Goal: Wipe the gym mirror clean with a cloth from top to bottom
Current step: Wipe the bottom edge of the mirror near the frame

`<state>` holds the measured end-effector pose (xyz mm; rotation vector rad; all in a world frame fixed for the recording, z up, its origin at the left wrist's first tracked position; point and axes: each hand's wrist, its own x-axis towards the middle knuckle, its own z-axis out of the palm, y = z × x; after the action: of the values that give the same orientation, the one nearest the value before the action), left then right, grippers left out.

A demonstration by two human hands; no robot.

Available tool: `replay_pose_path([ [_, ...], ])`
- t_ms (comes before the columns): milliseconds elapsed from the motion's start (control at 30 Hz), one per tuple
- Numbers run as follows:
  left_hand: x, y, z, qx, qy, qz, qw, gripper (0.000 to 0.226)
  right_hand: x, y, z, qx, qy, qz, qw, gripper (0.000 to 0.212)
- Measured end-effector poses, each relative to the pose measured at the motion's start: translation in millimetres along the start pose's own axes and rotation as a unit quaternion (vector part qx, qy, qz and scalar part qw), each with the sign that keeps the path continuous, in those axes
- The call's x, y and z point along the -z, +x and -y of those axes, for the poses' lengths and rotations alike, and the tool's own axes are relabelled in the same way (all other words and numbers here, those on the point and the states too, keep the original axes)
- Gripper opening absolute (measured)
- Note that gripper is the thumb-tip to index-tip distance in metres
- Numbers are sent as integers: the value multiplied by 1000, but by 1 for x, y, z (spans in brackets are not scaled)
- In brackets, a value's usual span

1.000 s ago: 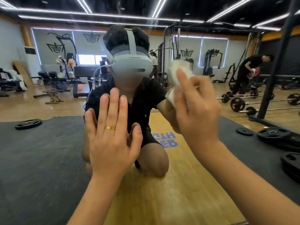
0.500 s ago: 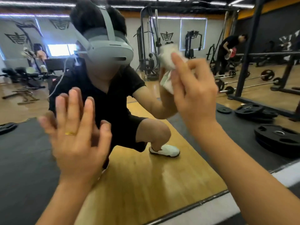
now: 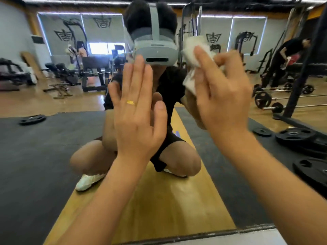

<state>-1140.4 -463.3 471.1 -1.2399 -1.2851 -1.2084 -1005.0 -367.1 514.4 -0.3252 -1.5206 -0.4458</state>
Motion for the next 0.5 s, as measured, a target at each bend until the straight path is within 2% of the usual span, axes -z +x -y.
replay_pose_path([
  [133,-24,-3,-13,1,127,15,992,56,-1,-5,2,-30,89,23,995,31],
  [300,-26,-6,-10,-23,169,13,985,62,-1,-13,-2,-45,134,34,989,28],
  [500,-26,-5,-8,-32,167,7,985,61,8,-5,-7,-46,85,16,995,28],
])
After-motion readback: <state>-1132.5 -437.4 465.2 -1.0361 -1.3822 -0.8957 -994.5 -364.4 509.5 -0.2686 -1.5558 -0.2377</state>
